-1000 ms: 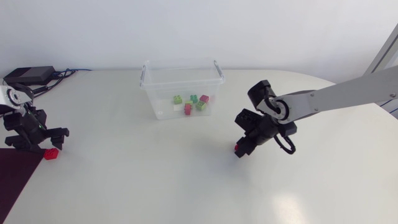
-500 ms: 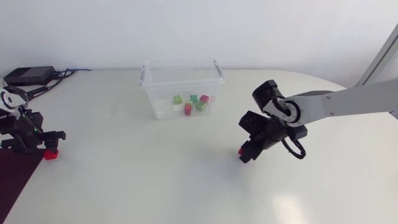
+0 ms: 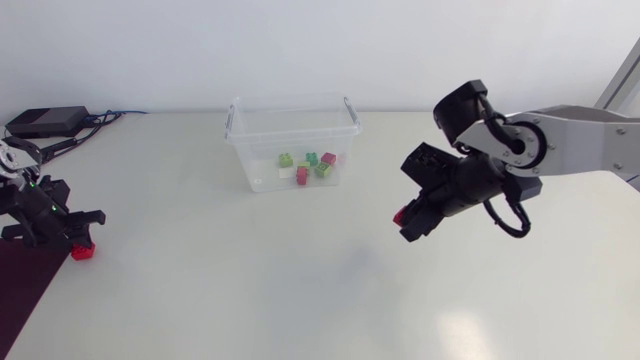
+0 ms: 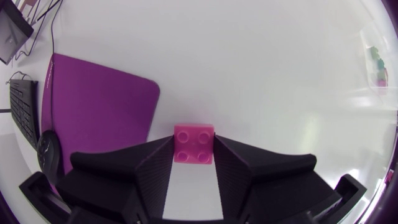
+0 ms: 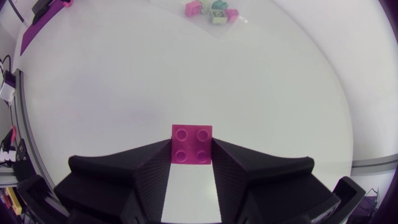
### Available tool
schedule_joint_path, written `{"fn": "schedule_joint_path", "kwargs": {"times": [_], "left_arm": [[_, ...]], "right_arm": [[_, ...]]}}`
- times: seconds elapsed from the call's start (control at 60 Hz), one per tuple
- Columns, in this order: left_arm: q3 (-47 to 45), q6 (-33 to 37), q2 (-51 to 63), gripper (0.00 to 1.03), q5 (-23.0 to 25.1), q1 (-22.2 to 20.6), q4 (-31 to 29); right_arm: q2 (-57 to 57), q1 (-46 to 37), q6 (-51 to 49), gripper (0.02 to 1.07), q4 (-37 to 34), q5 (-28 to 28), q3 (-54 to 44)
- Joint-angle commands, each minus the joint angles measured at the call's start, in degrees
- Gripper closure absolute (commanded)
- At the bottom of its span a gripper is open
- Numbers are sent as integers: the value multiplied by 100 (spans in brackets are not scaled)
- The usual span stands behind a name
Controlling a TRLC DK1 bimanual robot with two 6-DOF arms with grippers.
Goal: Place the duplo bricks in the container
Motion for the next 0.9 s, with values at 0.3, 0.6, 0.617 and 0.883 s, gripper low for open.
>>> {"fn": "schedule_joint_path", "kwargs": {"times": [0.3, 0.6, 0.617, 0.883], "left_arm": [[423, -127, -1457, 78, 1333, -836, -389], [1196, -549, -1132, 78, 1694, -1996, 41], [1205, -566, -1132, 78, 1694, -2031, 76], [1750, -1102, -991, 78, 1694, -2998, 964]], "right_arm": [[-220, 80, 415, 83, -102, 14, 809], [281, 124, 828, 83, 381, -21, 1758], [316, 124, 845, 83, 434, -30, 1802], [949, 203, 1170, 83, 891, -100, 2523]]}}
